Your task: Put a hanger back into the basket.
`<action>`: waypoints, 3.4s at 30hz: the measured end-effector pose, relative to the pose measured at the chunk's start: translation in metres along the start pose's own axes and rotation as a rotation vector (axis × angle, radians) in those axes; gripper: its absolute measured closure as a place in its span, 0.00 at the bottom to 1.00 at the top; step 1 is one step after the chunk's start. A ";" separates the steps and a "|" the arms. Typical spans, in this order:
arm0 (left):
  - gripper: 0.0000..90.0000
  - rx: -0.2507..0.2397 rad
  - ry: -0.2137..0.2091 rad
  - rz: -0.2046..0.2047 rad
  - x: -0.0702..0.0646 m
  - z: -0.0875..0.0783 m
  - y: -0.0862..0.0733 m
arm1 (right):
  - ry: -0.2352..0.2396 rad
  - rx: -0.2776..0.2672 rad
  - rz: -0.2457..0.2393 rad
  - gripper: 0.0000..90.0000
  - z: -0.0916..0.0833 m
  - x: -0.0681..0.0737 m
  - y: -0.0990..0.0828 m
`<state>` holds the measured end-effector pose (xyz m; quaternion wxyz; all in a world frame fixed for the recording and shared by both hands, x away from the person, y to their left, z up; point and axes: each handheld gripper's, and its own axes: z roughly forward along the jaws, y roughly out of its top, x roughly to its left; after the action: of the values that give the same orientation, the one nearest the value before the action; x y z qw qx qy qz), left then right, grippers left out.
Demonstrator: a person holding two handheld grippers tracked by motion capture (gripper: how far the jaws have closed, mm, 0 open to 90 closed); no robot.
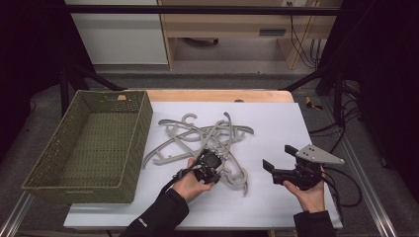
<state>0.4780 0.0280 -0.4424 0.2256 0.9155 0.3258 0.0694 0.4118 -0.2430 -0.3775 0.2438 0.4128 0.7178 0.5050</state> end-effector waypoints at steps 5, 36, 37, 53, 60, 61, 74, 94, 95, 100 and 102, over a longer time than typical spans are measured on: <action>0.87 0.007 -0.011 -0.028 0.000 -0.001 0.000 | 0.001 0.000 0.000 0.09 0.000 0.000 0.000; 0.91 -0.078 -0.054 0.047 0.005 -0.030 -0.011 | 0.001 -0.004 -0.002 0.09 -0.002 -0.001 0.000; 0.91 -0.096 -0.056 0.039 0.006 -0.034 -0.012 | 0.001 -0.005 -0.002 0.09 -0.002 -0.001 0.000; 0.91 -0.278 -0.140 0.004 0.029 -0.110 -0.034 | 0.000 -0.008 -0.001 0.09 -0.004 -0.003 0.000; 0.91 -0.310 -0.141 0.029 0.031 -0.143 -0.039 | 0.001 -0.012 -0.005 0.08 -0.005 -0.003 0.000; 0.91 -0.312 -0.141 0.038 0.031 -0.148 -0.039 | 0.001 -0.011 -0.005 0.08 -0.005 -0.003 0.000; 0.91 -0.344 -0.135 0.051 0.054 -0.197 -0.045 | 0.002 -0.009 -0.006 0.08 -0.006 -0.004 0.001; 0.92 -0.366 -0.068 -0.019 0.128 -0.246 -0.083 | -0.001 -0.010 -0.005 0.08 -0.006 -0.005 0.001; 0.91 -0.373 -0.060 -0.019 0.133 -0.248 -0.086 | 0.000 -0.010 -0.006 0.08 -0.006 -0.004 0.000; 0.91 -0.365 -0.051 -0.020 0.149 -0.253 -0.097 | 0.001 -0.009 -0.008 0.08 -0.006 -0.004 0.000; 0.91 -0.359 -0.048 -0.020 0.154 -0.254 -0.102 | 0.003 -0.010 -0.009 0.08 -0.006 -0.005 0.000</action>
<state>0.4710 0.2883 -0.2661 0.3937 0.8587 0.3119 0.1021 0.4097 -0.2499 -0.3752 0.2472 0.4073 0.7175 0.5081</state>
